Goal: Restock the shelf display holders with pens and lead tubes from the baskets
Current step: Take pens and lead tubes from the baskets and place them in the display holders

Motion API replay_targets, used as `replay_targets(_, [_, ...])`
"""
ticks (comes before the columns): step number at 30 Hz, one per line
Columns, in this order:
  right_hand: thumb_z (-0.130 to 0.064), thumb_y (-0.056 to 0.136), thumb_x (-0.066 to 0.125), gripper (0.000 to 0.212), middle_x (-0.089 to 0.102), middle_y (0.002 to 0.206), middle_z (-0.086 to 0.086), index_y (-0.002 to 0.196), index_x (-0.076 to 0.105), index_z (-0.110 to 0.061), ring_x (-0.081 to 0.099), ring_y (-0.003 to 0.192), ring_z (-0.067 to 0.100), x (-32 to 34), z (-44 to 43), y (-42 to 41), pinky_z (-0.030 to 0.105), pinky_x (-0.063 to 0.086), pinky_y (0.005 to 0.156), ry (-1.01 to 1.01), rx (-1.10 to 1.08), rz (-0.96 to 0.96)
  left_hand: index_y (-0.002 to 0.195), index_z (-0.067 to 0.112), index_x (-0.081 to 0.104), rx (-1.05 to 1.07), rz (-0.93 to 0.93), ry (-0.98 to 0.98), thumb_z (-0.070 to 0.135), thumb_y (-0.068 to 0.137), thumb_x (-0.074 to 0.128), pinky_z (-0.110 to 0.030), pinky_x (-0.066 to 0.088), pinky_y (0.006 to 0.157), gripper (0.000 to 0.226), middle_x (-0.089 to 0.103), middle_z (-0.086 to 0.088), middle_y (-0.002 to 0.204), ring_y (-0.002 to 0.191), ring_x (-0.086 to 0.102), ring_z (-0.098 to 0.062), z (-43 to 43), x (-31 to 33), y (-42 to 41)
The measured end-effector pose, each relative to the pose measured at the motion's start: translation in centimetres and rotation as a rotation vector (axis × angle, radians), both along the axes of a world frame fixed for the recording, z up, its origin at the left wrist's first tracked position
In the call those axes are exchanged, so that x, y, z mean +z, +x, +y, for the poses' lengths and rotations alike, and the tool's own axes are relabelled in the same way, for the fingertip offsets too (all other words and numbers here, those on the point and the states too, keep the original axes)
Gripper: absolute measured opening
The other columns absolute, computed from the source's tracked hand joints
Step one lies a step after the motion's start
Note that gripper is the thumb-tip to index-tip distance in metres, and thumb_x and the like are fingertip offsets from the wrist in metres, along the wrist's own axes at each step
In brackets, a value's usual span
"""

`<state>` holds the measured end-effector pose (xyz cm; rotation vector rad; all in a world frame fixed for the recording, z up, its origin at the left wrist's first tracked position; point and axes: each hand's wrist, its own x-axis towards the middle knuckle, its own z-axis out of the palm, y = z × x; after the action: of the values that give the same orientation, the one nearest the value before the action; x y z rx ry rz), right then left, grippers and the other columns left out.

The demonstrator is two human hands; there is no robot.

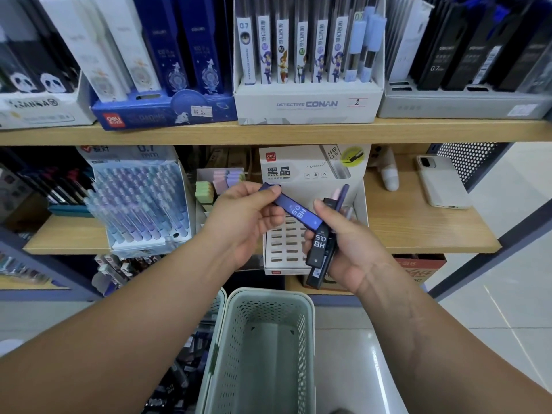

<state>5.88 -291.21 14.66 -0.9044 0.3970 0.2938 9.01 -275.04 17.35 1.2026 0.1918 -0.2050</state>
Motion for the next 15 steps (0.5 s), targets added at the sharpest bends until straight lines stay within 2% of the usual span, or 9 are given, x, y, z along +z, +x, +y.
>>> replay_targets(5, [-0.014,0.082,0.081,0.02,0.072,0.079,0.005,0.098,0.071,-0.015,0.063,0.058,0.013,-0.2,-0.2,0.2,0.029,0.056,0.057,-0.004,-0.133,-0.031,0.081,0.012,0.053,0.041,-0.053,-0.019,0.003,0.095,0.063,-0.025,0.057,0.058,0.019,0.07,-0.009,0.07,0.06,0.067,-0.015,1.0,-1.1,0.0])
replay_targets(7, [-0.007,0.082,0.08,0.029,0.071,0.079,0.005,0.107,0.067,-0.014,0.063,0.057,0.013,-0.3,-0.1,0.3,0.028,0.056,0.056,-0.029,-0.174,-0.057,0.083,0.013,0.054,-0.008,-0.079,0.071,0.0,0.093,0.064,-0.026,0.056,0.058,0.019,0.07,-0.007,0.072,0.064,0.068,-0.015,1.5,-1.8,-0.3])
replay_targets(9, [-0.003,0.082,0.079,0.032,0.073,0.08,0.006,0.108,0.065,-0.015,0.064,0.057,0.014,-0.4,-0.1,0.4,0.029,0.056,0.056,-0.054,-0.19,-0.078,0.089,0.014,0.06,-0.103,-0.126,0.273,-0.005,0.089,0.067,-0.027,0.054,0.059,0.02,0.068,-0.005,0.074,0.066,0.066,-0.016,2.2,-2.5,-0.6])
replay_targets(12, [-0.002,0.079,0.082,0.029,0.074,0.082,0.007,0.095,0.062,-0.017,0.068,0.063,0.019,-0.6,0.0,0.4,0.035,0.06,0.06,-0.184,-0.155,-0.104,0.088,0.022,0.073,-0.264,-0.227,0.623,-0.005,0.083,0.075,-0.032,0.052,0.068,0.027,0.065,0.001,0.077,0.069,0.059,-0.015,3.2,-3.0,-0.9])
replay_targets(15, [-0.001,0.078,0.083,0.031,0.073,0.071,0.001,0.091,0.06,-0.016,0.069,0.061,0.015,-0.9,0.6,0.2,0.027,0.056,0.055,-0.322,-0.08,-0.15,0.081,0.028,0.076,-0.318,-0.432,0.914,0.014,0.083,0.08,-0.016,0.04,0.058,0.016,0.061,0.023,0.066,0.055,0.046,-0.002,2.7,-2.9,-1.2])
